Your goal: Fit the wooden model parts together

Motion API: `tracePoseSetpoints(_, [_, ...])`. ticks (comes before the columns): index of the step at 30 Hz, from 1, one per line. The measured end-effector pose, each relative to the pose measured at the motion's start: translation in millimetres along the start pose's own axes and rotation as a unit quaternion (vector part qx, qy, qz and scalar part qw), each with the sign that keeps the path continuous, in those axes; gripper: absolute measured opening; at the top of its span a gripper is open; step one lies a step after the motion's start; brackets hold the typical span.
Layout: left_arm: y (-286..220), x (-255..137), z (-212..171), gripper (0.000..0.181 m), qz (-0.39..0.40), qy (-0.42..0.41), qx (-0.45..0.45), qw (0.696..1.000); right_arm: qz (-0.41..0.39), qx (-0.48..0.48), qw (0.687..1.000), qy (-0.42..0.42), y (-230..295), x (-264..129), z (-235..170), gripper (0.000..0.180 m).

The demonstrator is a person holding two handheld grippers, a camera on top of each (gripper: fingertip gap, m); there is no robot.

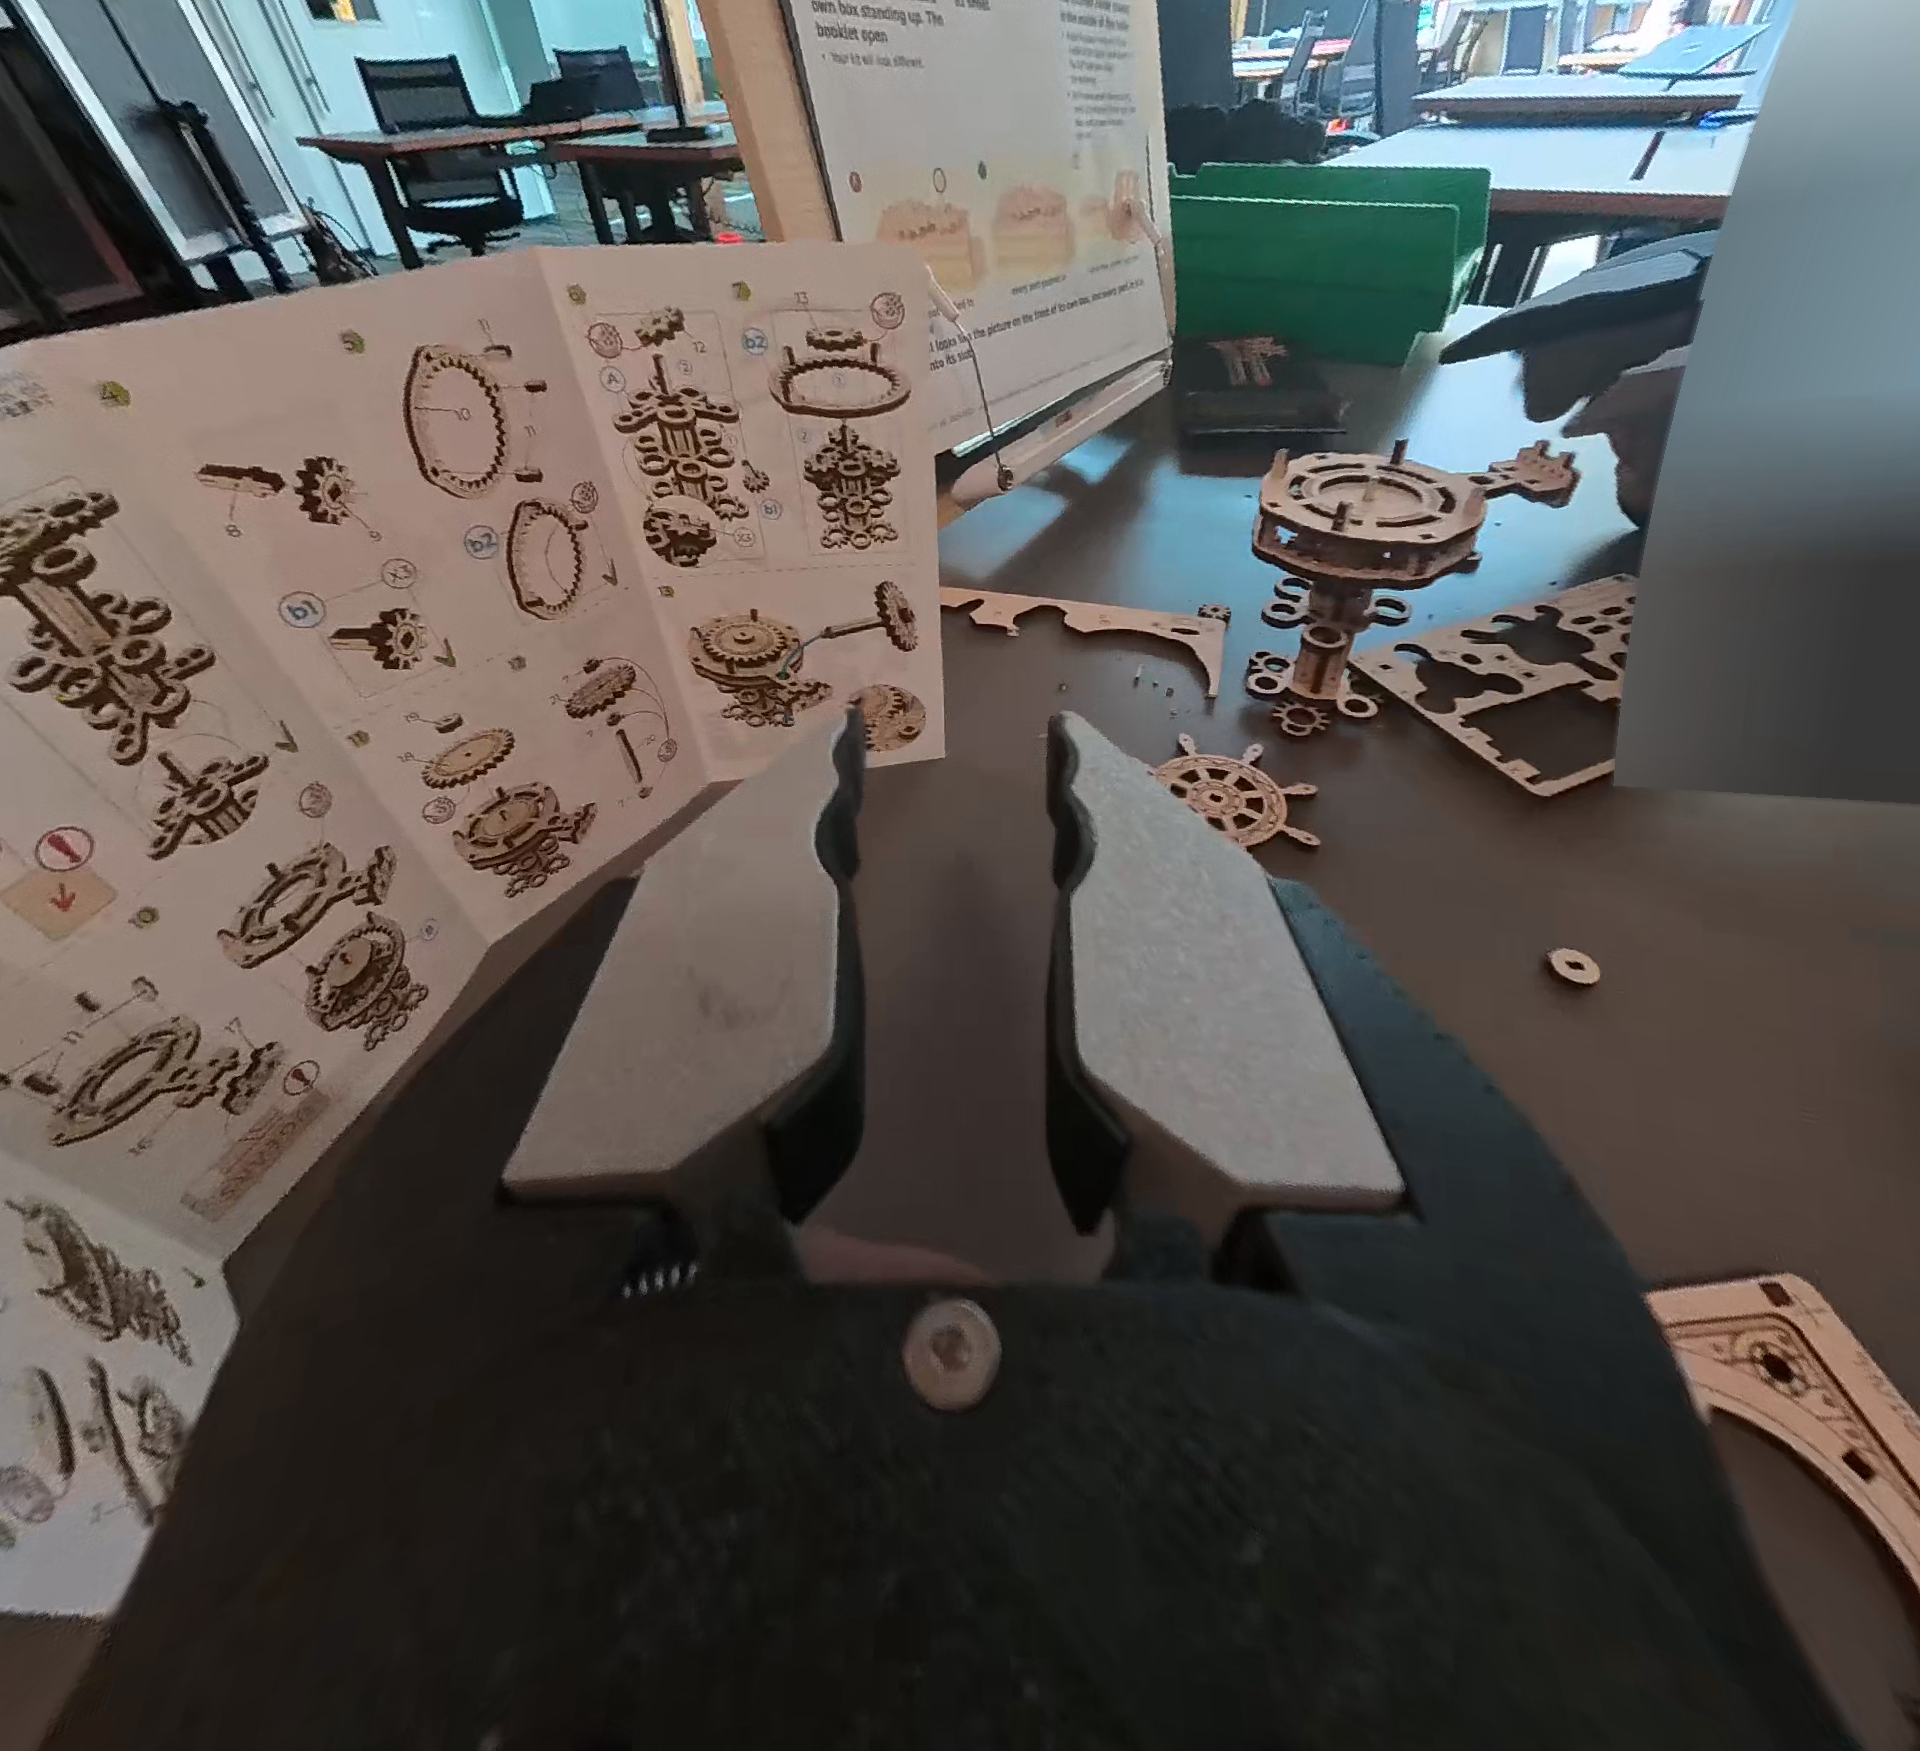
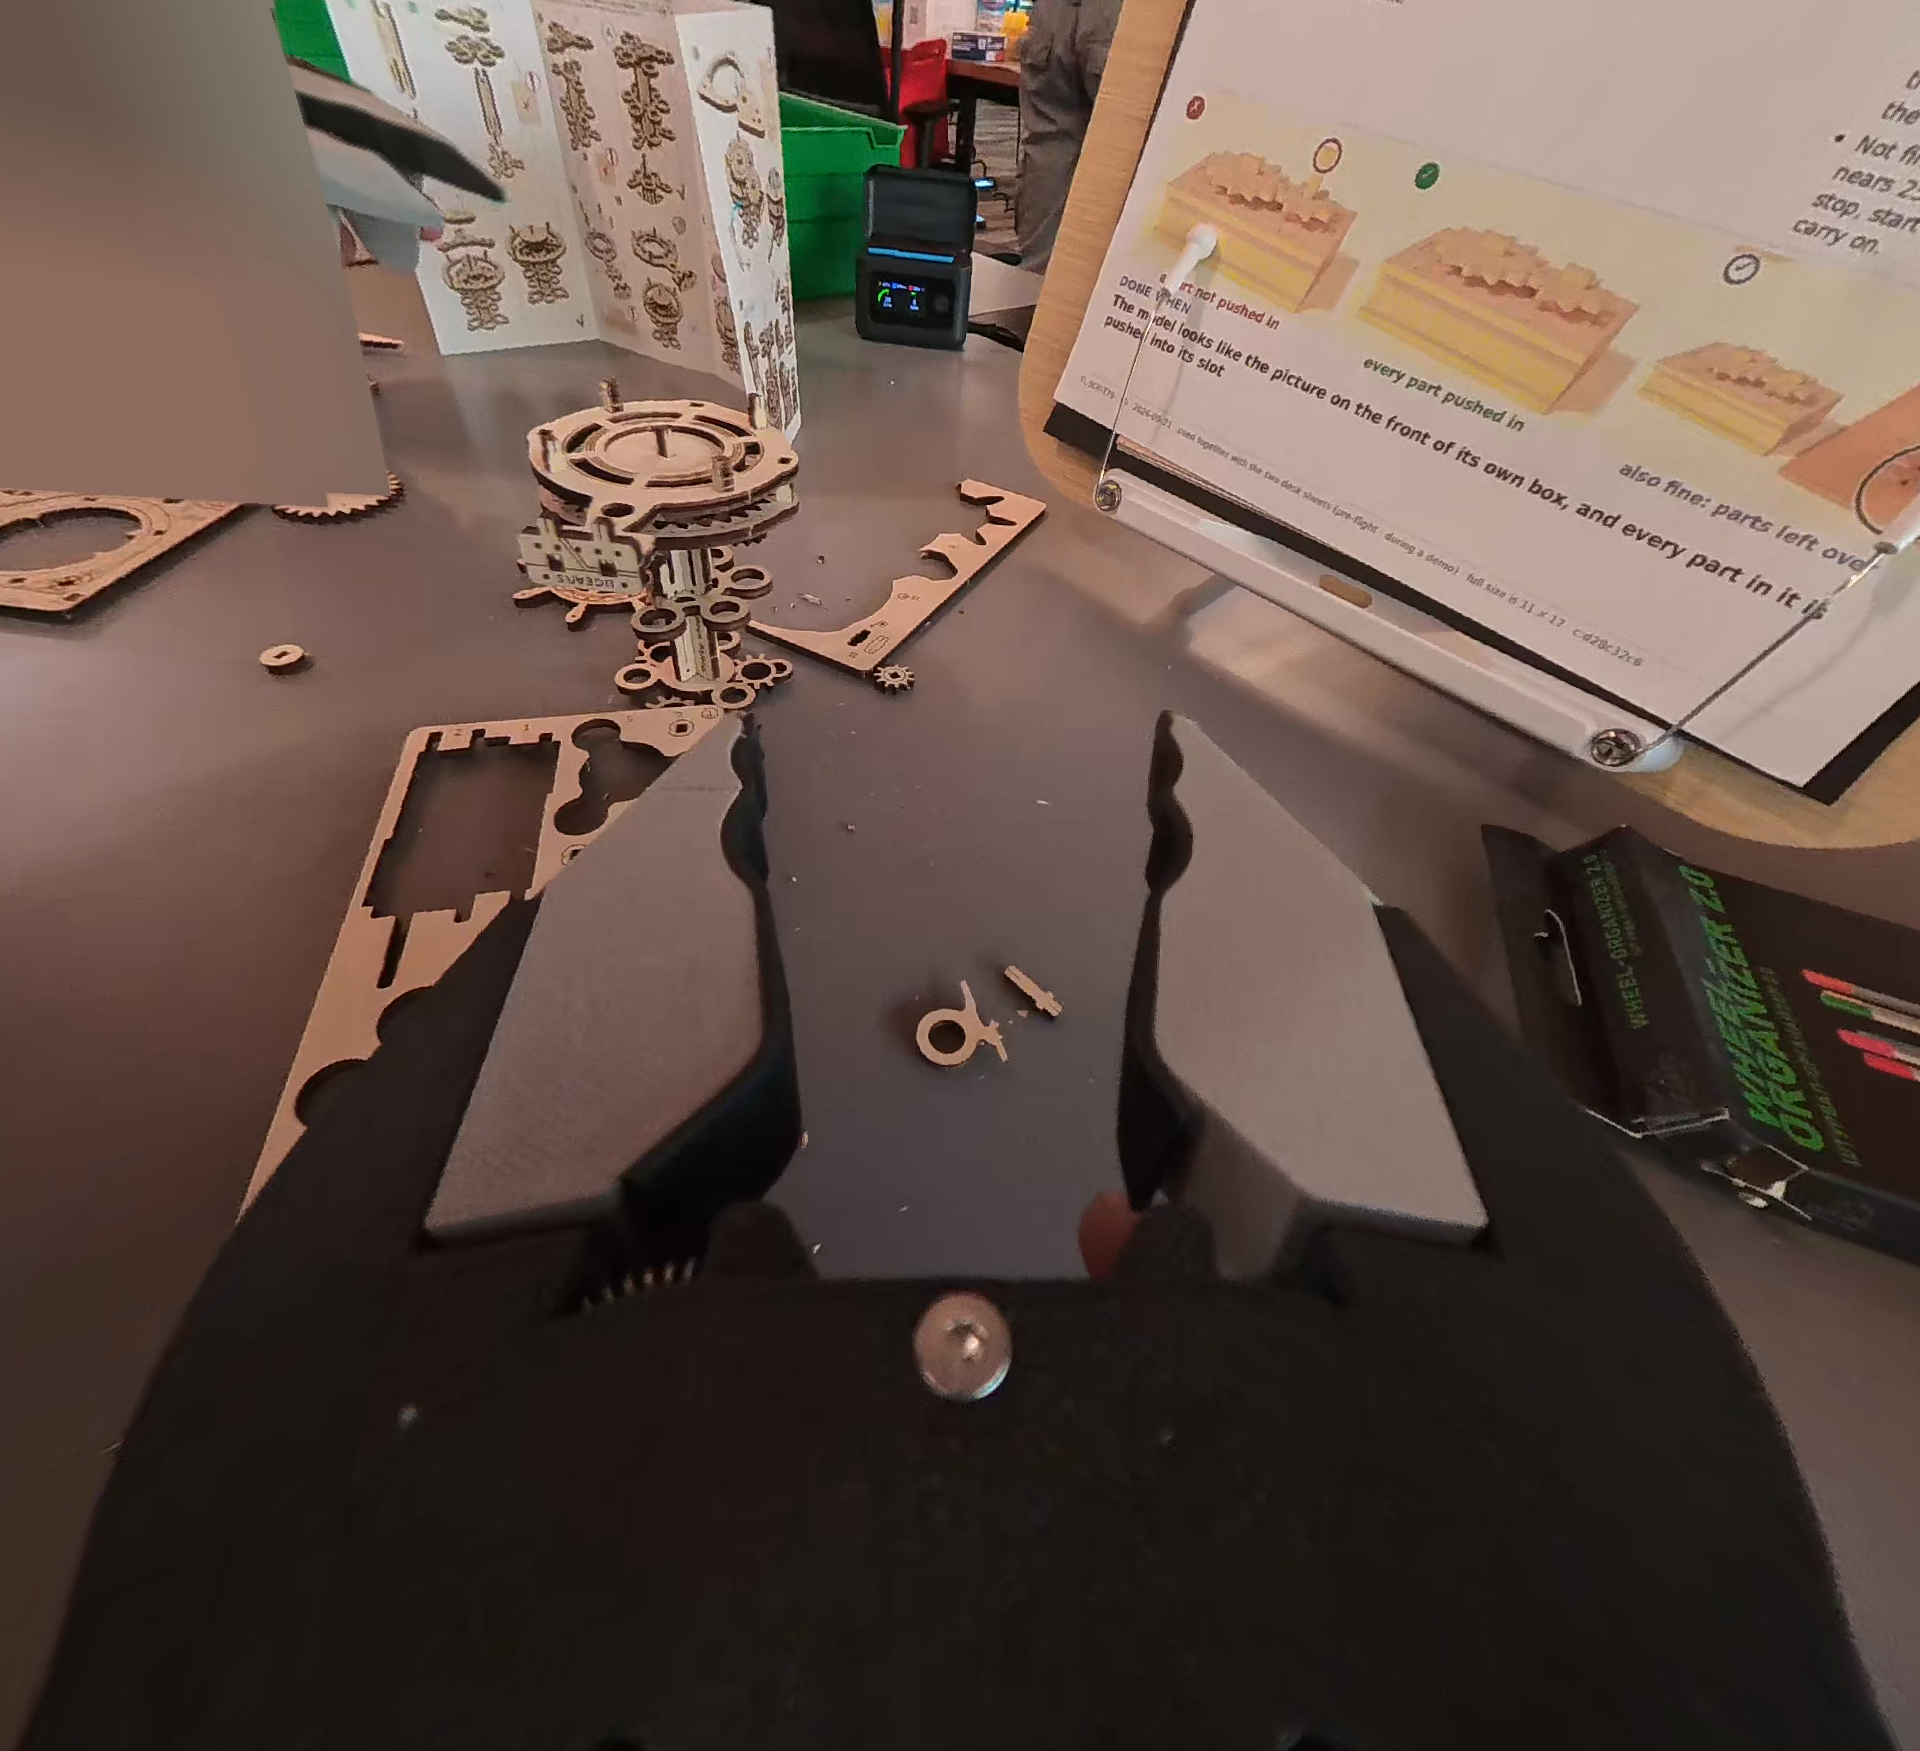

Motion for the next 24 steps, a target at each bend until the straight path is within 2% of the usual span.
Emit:
tracePoseSetpoints(7, [-3.1, -1.6, 7.1, 0.028, 0.012, -0.022, 0.022, 0.999, -0.024, -0.012, 1.0, -0.003, -0.8, -2.3, 0.6, 0.074])
tracePoseSetpoints(16, [0.4, -4.9, 6.1, 0.027, 0.039, -0.013, 0.048, 0.998, -0.038, 0.028, 0.999, -0.007, -10.7, -4.6, 0.5, 0.075])
tracePoseSetpoints(24, [1.5, 1.8, -1.9, 0.028, 0.021, 0.011, 0.019, 1.0, -0.045, 0.013, 0.999, -0.001, -9.8, -5.3, -0.8, 0.074])
Point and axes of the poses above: each gripper's, where its closed fingertips meet, x out along the fingers, z out of its top, y = z × x across the jaws, the point moved 6 cm from there along -x, back along the fingers, and after that the axes turned 10 degrees about -z, right-handed, at the moved point
